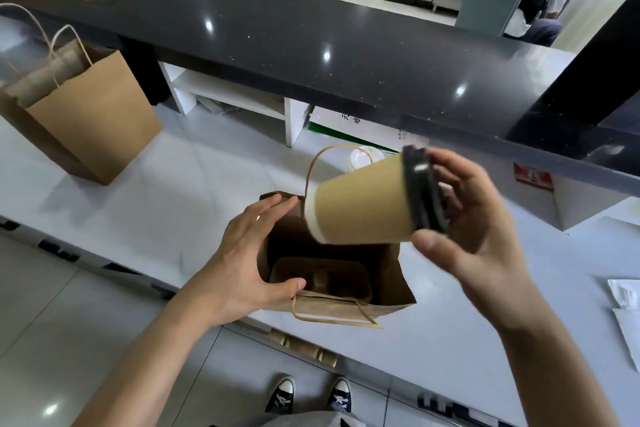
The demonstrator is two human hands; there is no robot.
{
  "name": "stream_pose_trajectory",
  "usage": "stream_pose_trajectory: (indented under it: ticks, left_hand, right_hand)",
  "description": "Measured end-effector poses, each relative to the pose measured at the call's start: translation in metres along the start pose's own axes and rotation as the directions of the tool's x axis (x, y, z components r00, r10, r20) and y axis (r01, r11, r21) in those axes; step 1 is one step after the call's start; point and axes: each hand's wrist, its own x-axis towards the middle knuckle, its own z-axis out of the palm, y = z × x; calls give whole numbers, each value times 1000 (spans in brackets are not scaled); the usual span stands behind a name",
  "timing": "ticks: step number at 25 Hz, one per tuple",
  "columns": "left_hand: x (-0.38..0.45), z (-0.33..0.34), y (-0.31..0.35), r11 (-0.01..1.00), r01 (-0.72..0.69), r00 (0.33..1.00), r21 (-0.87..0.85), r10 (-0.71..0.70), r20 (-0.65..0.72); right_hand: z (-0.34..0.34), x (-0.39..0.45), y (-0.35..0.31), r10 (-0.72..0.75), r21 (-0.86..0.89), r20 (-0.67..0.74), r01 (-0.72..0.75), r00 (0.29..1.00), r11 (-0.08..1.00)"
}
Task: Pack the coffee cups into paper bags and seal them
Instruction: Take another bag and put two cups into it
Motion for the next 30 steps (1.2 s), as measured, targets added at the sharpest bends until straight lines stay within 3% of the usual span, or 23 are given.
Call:
stream_pose_trajectory:
  ticks: [4,7,12,18,30]
  left_hand:
    - [1,1,-1,1000,15,1000,-3,-15,-7]
    - [-1,1,-2,1000,2,1000,1,-2,-12]
    - [-5,-1,0,1000,11,1000,-7,-11,3]
    - [-9,1,-1,1000,11,1000,-11,-11,-12]
    - [-9,3,0,999,20,1000,-30,-20,-11]
  right_hand:
    - [17,3,9,174,-310,197,-107,965,945]
    - [28,9,14,194,-501,270,-35,943,865]
    - [49,19,30,234,-678,412,125,881,724]
    - [79,35,62,304,-764,507,257,806,592]
    - [109,38,78,436,-827,528,324,729,459]
